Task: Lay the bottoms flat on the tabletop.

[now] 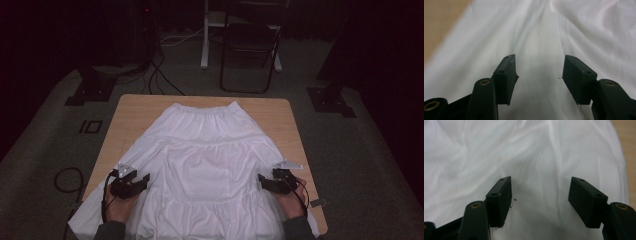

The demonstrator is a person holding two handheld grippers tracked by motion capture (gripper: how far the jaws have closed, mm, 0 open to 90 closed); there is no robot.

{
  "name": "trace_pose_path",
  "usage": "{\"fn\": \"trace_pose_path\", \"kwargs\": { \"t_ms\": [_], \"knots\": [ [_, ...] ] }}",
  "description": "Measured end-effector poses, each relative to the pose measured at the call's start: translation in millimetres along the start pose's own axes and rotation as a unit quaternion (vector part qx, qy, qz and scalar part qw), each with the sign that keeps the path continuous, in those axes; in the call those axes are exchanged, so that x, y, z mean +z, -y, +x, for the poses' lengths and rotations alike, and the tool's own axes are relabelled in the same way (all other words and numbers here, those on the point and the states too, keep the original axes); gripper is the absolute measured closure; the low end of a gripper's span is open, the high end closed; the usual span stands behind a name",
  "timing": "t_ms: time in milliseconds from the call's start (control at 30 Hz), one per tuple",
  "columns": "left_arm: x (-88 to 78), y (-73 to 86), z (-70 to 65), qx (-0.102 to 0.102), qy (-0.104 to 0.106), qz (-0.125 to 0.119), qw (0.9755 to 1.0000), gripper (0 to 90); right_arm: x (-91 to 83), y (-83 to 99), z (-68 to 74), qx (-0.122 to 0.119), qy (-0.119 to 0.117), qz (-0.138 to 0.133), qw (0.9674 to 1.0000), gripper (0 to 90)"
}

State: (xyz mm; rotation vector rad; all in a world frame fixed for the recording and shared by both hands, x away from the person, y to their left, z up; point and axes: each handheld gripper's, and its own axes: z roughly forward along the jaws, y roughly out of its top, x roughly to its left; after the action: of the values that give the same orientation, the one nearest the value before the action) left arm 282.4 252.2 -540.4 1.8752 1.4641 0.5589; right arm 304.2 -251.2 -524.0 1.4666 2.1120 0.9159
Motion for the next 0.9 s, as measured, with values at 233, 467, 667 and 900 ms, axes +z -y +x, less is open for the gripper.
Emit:
{"fn": "trace_pose_path", "kwargs": {
  "t_ms": [233, 467, 667, 900],
  "knots": [
    [9.3, 4.2, -4.5, 0.04, -0.02, -0.005, 0.999, 43.8, 8.3, 24.1, 0.7, -0.011, 0.016, 0.008, 0.9998, 30.8],
    [25.9, -12.8, 3.4, 0.033, -0.029, -0.006, 0.999, 48.3, 24.1, 10.4, -18.6, -0.003, 0.031, -0.006, 0.9995, 30.8],
    [44.7, -31.7, 11.0, 0.024, -0.038, -0.008, 0.999, 52.2, 43.1, -11.7, -36.8, -0.004, 0.044, -0.002, 0.999, 30.8],
    [72.1, -58.6, 21.6, 0.011, -0.049, -0.011, 0.9987, 52.9, 72.2, -44.0, -53.9, 0.016, 0.06, 0.005, 0.998, 30.6]
  ]
}}
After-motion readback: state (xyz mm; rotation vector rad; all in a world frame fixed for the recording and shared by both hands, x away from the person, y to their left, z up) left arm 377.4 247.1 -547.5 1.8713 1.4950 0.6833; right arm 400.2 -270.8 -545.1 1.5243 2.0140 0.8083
